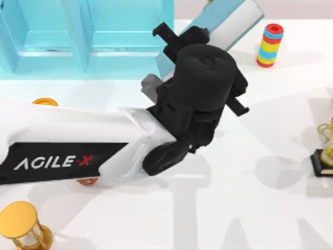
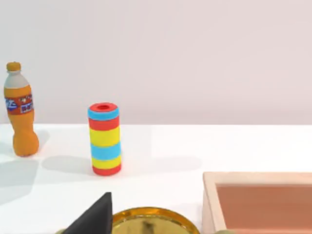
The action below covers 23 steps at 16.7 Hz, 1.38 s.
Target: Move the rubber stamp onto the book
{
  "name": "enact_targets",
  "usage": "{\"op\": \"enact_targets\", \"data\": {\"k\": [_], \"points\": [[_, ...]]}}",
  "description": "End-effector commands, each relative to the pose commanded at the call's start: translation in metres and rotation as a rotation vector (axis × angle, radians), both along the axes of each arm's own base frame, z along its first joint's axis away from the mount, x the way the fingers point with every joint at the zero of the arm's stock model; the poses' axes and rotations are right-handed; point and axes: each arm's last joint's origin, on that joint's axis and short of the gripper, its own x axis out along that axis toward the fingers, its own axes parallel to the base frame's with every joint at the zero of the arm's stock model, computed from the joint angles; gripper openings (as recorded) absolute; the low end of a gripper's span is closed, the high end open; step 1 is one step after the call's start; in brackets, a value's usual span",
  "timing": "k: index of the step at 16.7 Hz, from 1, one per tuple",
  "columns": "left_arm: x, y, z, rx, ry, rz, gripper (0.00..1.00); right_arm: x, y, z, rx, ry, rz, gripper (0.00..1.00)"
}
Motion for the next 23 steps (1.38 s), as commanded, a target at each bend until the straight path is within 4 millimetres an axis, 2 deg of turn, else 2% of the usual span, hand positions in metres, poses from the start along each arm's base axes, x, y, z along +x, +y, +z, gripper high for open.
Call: {"op": "enact_targets", "data": {"k": [5,9,23], "points": [[-0.051,-0.010,-0.059,0.527,-0.052,-0.064,0.00,0.000,0.000,0.000,0.000,0.000,0.000,1.00],[-0.073,-0.006,-0.085,0.740,-0.065,-0.099,0.00,0.000,0.000,0.000,0.000,0.000,0.000,1.00],[-0.080,-0.005,-0.087,0.759,-0.067,-0.103,0.00,0.000,0.000,0.000,0.000,0.000,0.000,1.00]]}}
